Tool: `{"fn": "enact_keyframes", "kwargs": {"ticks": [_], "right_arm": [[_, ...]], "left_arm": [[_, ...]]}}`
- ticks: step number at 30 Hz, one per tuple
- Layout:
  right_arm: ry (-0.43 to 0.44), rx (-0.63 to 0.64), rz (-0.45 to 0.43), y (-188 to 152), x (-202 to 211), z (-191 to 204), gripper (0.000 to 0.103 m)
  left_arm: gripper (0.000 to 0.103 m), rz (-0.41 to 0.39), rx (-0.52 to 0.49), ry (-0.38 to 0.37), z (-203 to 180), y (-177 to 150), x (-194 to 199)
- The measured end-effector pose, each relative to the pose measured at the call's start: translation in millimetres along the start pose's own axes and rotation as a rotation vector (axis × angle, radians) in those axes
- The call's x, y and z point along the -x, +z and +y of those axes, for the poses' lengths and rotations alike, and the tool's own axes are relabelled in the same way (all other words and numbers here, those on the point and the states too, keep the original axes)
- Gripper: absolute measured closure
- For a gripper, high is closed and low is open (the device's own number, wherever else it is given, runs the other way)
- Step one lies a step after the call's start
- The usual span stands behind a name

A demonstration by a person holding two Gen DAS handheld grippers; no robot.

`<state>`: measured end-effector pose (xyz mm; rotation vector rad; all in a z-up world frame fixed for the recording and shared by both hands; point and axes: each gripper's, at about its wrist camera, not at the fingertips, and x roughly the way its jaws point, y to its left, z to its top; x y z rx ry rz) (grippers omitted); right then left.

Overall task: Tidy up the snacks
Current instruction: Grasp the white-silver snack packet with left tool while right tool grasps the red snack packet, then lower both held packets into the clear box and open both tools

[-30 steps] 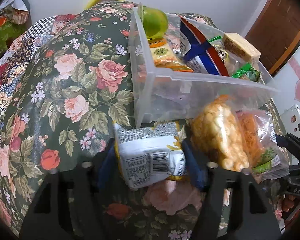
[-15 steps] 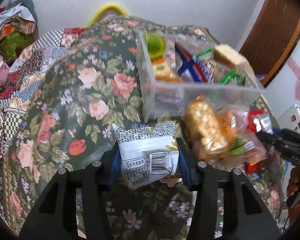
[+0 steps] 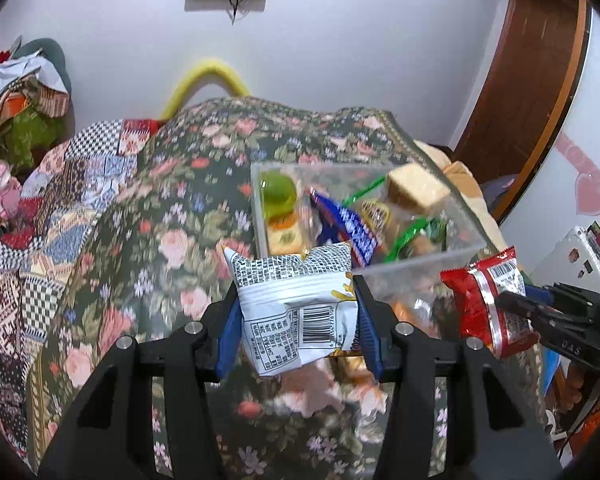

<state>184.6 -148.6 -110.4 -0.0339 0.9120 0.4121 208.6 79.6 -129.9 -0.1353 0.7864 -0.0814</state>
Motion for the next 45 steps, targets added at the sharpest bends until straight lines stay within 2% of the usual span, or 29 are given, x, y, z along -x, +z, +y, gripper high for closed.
{"fn": "enact_keyframes", "kwargs": {"ticks": [12,23,27,32,37,39,45], "right_arm": [[0.013,0.052,-0.121,44.1,15.6,11.8,0.081],[0.013,0.063,-0.168,84.7,-14.8,19.2,0.081],[-0.019,0.093,-0.196,99.0,-28.9,30.5,0.081],[0.001,0.097,-0.162,106.1,-53.7,34.1,0.081],[0.007,0.099,-0.101,100.6,-76.7,31.5,0.081],[0.006,0.109,-0.094,95.8,-78.5,32.1,0.081],[-0.035,0.152,-0.064,90.7,-73.4,34.8,0.078]], "left_arm": [[0.053,-0.015,-0.003,0.005,-8.3,30.4,-27.0],[0.053,0.041,-0.004,-0.001,-7.2,40.4,-72.0],[0.053,0.044,-0.011,0.003,-9.0,44.3,-84.0],[0.052,0.044,-0.008,0.004,-7.5,46.7,-92.4],[0.042,0.047,0.000,0.003,-3.7,47.1,-97.5],[0.038,0.047,0.001,0.013,-2.8,46.7,-97.9],[0.036,0.064,0.010,0.014,-0.7,42.7,-91.2]]}}
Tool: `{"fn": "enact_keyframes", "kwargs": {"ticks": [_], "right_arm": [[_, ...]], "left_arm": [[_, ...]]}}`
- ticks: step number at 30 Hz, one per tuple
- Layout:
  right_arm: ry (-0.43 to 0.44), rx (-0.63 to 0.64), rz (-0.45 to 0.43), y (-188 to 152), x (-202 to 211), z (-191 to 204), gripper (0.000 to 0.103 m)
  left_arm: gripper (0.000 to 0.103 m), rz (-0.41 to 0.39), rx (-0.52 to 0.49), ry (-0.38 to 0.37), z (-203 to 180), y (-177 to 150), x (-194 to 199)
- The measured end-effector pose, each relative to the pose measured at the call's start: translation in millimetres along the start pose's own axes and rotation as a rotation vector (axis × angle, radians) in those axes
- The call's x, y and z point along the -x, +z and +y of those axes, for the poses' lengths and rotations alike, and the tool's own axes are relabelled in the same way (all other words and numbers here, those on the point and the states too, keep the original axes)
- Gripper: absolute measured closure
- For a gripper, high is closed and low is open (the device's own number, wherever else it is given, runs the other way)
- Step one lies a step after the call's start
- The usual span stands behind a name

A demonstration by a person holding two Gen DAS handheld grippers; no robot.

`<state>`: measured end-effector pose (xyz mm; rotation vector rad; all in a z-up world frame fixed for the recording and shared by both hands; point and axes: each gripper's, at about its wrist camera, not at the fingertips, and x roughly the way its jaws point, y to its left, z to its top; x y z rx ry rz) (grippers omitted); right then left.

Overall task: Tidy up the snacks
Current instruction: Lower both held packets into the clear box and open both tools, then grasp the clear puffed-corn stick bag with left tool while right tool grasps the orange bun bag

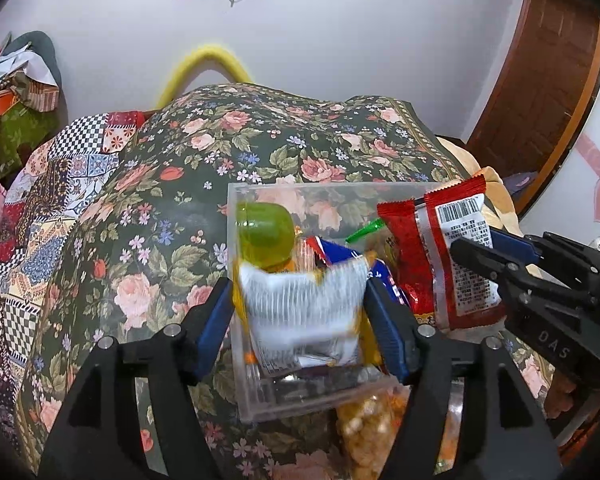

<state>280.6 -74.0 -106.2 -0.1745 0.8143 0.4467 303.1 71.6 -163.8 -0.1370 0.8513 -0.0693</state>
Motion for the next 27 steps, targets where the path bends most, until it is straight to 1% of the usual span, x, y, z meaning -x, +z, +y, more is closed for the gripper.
{"fn": "enact_keyframes", "kwargs": {"ticks": [2,4,6,12,16,22,27], "right_arm": [[0.004,-0.004,0.018,-2.6,3.8,-1.0,0.071],[0.006,-0.020,0.015,-5.6,11.4,-3.2,0.058],[0.008,-0.023,0.014,-7.1,16.8,-3.8,0.052],[0.034,-0.030,0.003,-15.3,39.3,1.9,0.044],[0.059,-0.035,0.010,-25.2,47.0,10.9,0.038],[0.110,-0.040,0.076,-48.2,40.1,29.0,0.037],[0.158,-0.056,0.174,-66.6,16.5,41.7,0.037]], "left_arm": [[0.036,-0.004,-0.005,-0.008,-1.0,-3.3,7.3],[0.036,-0.013,-0.018,-0.002,-3.1,-5.2,14.6],[0.036,-0.027,-0.036,0.005,-6.0,-6.9,25.5],[0.035,-0.051,-0.053,0.004,-7.2,-13.0,53.7],[0.035,-0.042,-0.059,0.007,-4.4,-24.9,65.3],[0.034,0.004,-0.067,0.011,1.5,-51.5,68.2],[0.034,0.063,-0.078,0.012,3.9,-76.3,59.8]]}}
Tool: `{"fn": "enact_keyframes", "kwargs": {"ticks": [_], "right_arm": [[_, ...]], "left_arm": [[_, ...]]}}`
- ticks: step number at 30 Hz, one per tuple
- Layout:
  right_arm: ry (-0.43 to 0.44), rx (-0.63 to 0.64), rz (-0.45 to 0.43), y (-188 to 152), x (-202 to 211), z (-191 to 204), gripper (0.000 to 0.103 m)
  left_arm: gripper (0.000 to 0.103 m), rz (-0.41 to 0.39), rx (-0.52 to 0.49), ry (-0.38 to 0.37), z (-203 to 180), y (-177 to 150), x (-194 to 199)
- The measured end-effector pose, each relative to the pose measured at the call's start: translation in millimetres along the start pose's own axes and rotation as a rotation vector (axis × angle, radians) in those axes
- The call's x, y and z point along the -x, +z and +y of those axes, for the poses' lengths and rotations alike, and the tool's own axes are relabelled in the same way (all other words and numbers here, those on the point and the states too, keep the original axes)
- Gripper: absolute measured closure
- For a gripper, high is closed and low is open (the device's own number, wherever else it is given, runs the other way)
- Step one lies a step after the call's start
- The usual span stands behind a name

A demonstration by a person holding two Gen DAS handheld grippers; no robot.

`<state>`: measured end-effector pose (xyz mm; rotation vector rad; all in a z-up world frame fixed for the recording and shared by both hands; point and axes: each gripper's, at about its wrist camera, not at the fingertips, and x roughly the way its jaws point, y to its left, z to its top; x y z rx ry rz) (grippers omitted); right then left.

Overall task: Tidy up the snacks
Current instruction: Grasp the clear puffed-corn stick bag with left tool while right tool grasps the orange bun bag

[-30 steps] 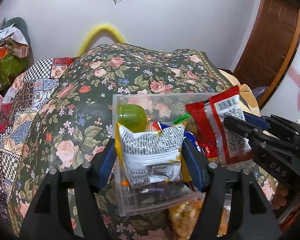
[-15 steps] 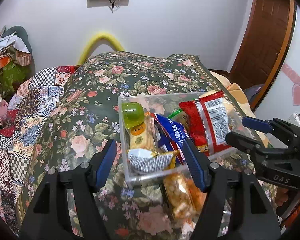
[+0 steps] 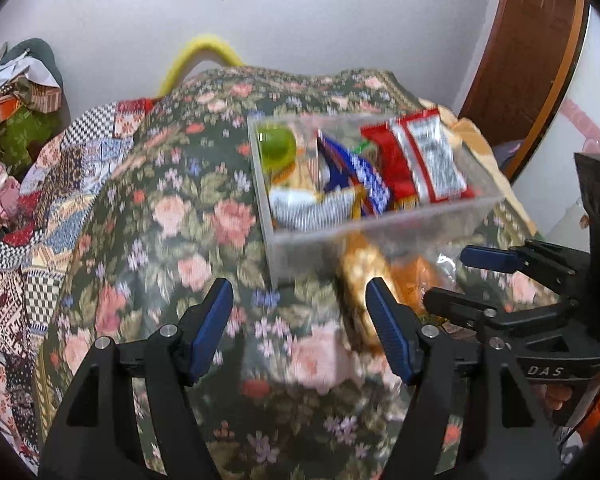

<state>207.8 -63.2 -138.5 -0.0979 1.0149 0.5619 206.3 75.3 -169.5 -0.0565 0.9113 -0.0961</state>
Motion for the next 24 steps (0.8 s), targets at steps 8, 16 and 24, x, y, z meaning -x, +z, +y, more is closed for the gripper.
{"fn": "enact_keyframes", "kwargs": {"ticks": [8,16,24], "right_arm": [[0.081,-0.023,0.049,-5.3,-17.8,1.1,0.042],[0.056,-0.007,0.021,-19.2,-6.3,-4.9,0.064],[0.011,-0.072,-0.027,-24.6,15.3,-32.9,0.065]], "left_arm": [[0.034,0.031,-0.024,-0.008,-10.2,-14.5,-9.6],[0.034,0.045,-0.020,-0.071,-26.5,-7.9,-21.2],[0.038,0.077,-0.035,-0.072,-46.9,-3.5,-50.3]]}}
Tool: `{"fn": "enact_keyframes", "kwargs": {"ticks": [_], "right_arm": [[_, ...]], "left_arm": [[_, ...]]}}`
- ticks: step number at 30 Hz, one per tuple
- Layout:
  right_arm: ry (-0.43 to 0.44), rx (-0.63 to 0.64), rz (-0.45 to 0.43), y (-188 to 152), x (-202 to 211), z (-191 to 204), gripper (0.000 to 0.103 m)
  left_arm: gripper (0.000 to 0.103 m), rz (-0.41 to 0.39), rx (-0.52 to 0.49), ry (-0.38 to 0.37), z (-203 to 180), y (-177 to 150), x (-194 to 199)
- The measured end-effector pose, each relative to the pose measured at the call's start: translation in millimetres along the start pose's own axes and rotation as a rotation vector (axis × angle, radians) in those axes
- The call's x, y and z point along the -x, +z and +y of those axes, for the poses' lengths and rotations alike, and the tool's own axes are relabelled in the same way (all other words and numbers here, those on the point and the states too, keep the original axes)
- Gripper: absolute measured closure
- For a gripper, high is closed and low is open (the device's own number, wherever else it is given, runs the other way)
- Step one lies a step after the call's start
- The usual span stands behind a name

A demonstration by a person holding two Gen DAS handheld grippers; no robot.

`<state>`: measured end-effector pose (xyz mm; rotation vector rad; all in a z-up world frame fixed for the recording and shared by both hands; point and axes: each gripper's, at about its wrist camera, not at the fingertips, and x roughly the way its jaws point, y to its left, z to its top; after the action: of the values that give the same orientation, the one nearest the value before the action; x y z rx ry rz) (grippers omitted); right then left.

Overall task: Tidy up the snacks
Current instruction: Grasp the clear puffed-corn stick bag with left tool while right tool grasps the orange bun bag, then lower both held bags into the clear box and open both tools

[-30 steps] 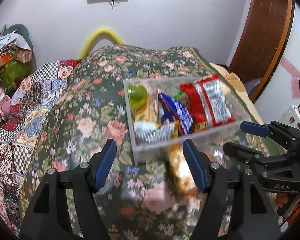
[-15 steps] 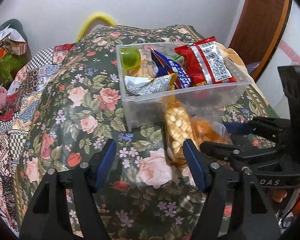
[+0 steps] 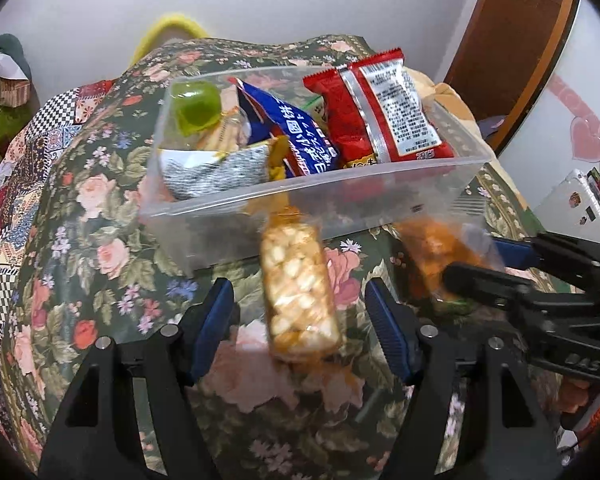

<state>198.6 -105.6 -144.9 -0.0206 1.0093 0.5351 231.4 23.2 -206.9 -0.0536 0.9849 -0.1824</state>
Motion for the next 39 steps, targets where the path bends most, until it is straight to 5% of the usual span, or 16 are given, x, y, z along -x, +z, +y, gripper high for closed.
{"fn": "enact_keyframes", "kwargs": {"ticks": [2,4,6,17,27,39], "right_arm": [[-0.010,-0.006,-0.007,-1.8,2.9,-2.3,0.065],[-0.013,-0.017,-0.015,-3.0,5.5,-4.3,0.065],[-0.014,-0.026,-0.023,-3.4,9.8,-7.8,0.065],[-0.019,-0.029,-0.080,3.2,30.4,-11.0,0.067],[0.012,0.011,-0.157,30.1,47.7,2.7,0.069],[0.004,0.044,-0.281,78.7,53.8,15.1,0.069]], "left_arm": [[0.044,0.007,-0.003,0.012,-2.1,0.8,-7.3],[0.065,0.023,0.002,0.024,-2.6,1.0,-16.1],[0.069,0.019,0.007,0.031,-1.8,0.3,-19.4],[0.070,-0.085,-0.011,0.045,-1.9,-2.9,33.6],[0.070,-0.244,0.014,0.050,9.8,29.0,93.4],[0.070,-0.316,0.021,0.067,19.8,75.4,94.1]]}}
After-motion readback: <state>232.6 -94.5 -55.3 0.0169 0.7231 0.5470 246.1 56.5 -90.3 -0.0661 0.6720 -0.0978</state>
